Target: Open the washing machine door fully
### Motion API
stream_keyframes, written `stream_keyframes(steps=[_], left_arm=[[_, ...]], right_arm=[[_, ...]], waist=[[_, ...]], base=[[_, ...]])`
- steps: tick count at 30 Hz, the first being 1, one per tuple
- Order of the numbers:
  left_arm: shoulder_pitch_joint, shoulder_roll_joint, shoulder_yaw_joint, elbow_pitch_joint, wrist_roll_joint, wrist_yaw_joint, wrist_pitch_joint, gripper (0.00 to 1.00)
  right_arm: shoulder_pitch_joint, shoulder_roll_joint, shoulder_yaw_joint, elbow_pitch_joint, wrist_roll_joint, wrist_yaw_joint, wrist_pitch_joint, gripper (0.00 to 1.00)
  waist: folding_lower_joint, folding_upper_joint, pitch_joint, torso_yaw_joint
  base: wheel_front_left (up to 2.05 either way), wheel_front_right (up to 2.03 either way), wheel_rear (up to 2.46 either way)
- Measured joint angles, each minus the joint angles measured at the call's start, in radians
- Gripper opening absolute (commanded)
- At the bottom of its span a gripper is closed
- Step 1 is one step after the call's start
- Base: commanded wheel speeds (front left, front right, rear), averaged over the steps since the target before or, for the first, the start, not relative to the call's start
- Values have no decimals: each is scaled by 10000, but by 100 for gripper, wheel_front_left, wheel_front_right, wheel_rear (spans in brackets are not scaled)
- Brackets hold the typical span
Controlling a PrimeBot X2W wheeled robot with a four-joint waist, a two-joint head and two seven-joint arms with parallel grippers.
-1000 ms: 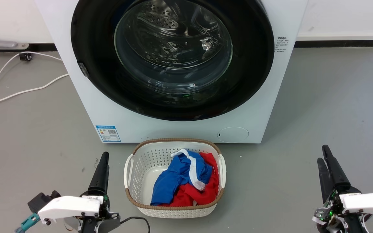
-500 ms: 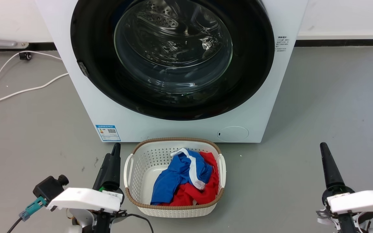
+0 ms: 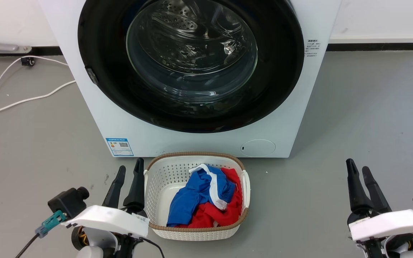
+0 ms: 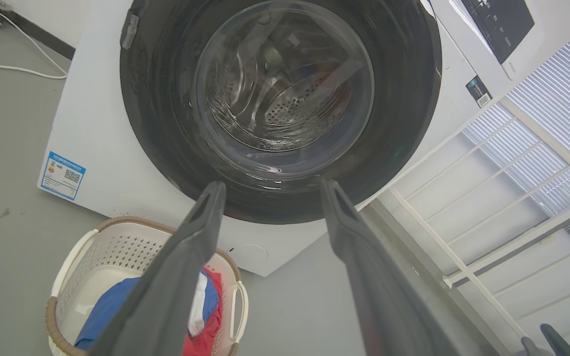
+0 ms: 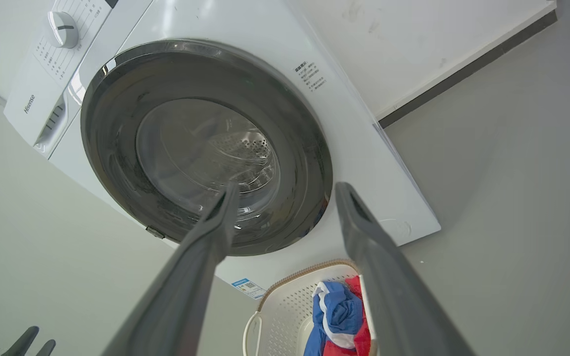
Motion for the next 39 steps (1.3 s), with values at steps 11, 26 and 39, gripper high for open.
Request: stream_keyframes(steps=[11, 26, 39], left_arm=[[-41, 54, -230, 23, 1718, 36, -305, 100], [-176, 188, -516, 326, 3434, 35, -734, 100], [-295, 253, -681, 566, 4571, 33, -1009, 100]], right_arm=[[146, 15, 142, -207, -1622, 0, 4, 100], [254, 27, 161, -416, -3666, 0, 94, 100], [360, 54, 144, -581, -4970, 2, 90, 100]], waist=[[0, 0, -24, -5], [0, 0, -78, -18], [0, 0, -108, -35]], base=[[0, 0, 0], [0, 0, 0], [0, 0, 0]])
